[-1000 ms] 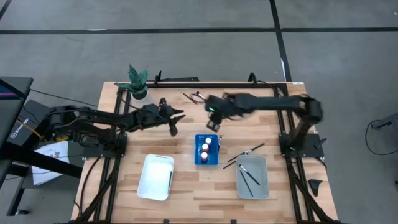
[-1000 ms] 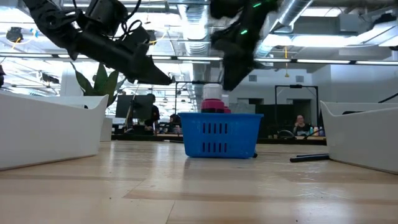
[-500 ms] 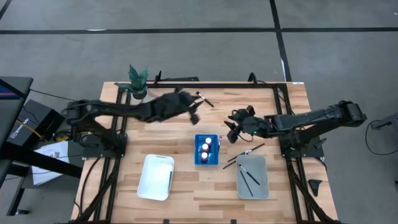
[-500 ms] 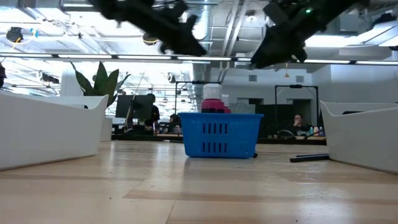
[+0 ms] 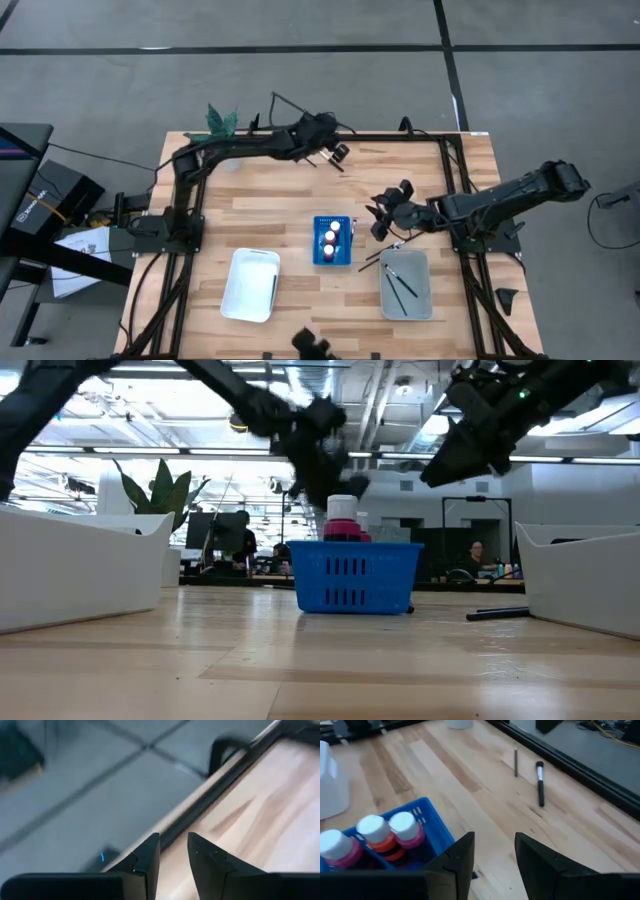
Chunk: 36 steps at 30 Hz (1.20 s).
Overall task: Pick & Place Paint Supplies
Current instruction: Put the powder brush into the white bin
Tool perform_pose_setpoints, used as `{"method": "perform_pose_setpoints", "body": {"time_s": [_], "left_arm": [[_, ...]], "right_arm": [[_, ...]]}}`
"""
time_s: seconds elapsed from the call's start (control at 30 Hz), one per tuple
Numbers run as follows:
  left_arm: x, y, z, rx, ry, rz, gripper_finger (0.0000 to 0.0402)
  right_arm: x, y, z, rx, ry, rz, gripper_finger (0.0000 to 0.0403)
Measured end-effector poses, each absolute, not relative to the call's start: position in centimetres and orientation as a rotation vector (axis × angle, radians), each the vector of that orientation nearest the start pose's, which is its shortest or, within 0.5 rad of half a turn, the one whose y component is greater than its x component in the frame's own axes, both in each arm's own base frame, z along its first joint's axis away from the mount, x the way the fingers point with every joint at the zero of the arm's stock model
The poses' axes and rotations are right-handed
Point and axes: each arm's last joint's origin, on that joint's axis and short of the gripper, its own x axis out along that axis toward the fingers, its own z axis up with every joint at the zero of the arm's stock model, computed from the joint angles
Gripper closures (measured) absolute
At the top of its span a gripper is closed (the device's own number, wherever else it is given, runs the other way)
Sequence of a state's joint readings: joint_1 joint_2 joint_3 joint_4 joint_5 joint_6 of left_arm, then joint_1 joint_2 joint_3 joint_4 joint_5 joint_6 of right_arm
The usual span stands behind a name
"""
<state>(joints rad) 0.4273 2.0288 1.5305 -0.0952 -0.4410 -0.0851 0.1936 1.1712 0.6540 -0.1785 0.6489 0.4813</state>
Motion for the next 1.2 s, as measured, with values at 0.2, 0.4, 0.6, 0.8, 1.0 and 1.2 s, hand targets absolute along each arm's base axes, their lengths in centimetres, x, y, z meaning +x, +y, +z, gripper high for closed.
{"method": "perform_pose_setpoints", "body": {"time_s": [0.2, 0.4, 0.6, 0.8, 1.0, 1.2], "left_arm": [[39.9, 23.4, 18.7, -0.352, 0.631, 0.885, 0.0308], [38.2, 25.7, 17.4, -0.579, 0.668, 0.785, 0.0311], [36.4, 27.6, 17.9, -0.712, 0.752, 0.673, 0.0351], [35.8, 29.5, 19.1, -0.736, 0.672, 0.61, 0.0396], [35.6, 29.9, 18.2, -0.79, 0.677, 0.612, 0.0401], [36.0, 30.4, 14.4, -0.889, 0.806, 0.562, 0.0401]], "right_arm": [[22.4, 3.0, 20.3, 0.167, 0.488, -0.611, 0.0266], [22.2, 2.5, 19.3, 0.174, 0.431, -0.61, 0.0266], [22.3, 2.2, 19.2, 0.161, 0.43, -0.619, 0.0266], [22.2, 2.3, 19.2, 0.157, 0.434, -0.609, 0.0266], [22.2, 2.8, 19.2, 0.152, 0.434, -0.589, 0.0266], [22.2, 3.0, 19.2, 0.15, 0.434, -0.578, 0.0266]]}}
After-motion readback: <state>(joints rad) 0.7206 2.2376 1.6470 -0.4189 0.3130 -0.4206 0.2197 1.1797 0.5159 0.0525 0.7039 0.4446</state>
